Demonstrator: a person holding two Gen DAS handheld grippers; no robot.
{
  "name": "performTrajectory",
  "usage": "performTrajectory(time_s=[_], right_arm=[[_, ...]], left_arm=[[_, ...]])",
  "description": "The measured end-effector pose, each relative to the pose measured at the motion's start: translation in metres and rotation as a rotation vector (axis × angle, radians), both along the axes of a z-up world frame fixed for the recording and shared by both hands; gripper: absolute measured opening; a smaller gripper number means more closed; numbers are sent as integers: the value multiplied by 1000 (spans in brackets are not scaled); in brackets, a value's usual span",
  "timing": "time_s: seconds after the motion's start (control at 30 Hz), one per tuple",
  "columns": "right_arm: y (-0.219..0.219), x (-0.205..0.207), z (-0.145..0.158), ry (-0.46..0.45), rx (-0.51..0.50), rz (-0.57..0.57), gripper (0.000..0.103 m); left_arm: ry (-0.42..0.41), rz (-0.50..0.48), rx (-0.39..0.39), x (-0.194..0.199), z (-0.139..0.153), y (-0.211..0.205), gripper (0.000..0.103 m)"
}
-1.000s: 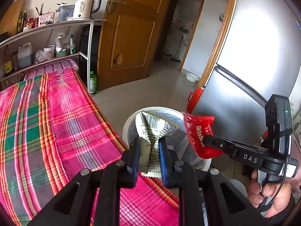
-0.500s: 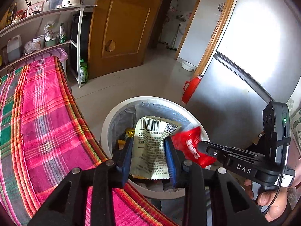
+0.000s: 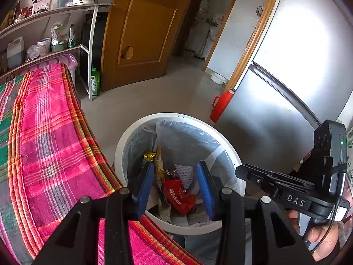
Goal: Collect trash
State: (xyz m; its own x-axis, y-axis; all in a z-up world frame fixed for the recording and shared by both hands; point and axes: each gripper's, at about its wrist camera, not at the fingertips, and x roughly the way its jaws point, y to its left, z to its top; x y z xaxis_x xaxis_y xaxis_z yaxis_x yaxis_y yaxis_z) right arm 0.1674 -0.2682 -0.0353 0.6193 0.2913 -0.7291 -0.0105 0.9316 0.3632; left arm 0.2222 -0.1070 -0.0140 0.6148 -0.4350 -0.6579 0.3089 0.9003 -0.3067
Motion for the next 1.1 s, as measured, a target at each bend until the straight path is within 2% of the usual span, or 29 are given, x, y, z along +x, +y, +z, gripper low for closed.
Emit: performTrajectory(time_s=[0.23,0.33,0.53,0.63,0.7,1.0,1.1], right_arm=[[12,-16,20,-58,-18,18,23],[21,-27,30,-92,-35,31,28],[39,-53,45,-150,-73,64,29],[50,-67,51,-176,-99,92,30],[58,-77,53,-189,-115,112,30],[84,-114,55,-224,-167,177,31],[86,-126,54,-237,-185,185,39]], left_arm=[[-44,17,-2,-20,14,11,43],[-66,28,-4,-33,22,17,45],[-116,62,-4,-65,37,33,47],[-141,82,-6,-83,44,41,53],[-157,101,-6,-94,48,47,57],[-197,153,25,-137,51,62,58],[-198,173,43,-150,47,66,58]])
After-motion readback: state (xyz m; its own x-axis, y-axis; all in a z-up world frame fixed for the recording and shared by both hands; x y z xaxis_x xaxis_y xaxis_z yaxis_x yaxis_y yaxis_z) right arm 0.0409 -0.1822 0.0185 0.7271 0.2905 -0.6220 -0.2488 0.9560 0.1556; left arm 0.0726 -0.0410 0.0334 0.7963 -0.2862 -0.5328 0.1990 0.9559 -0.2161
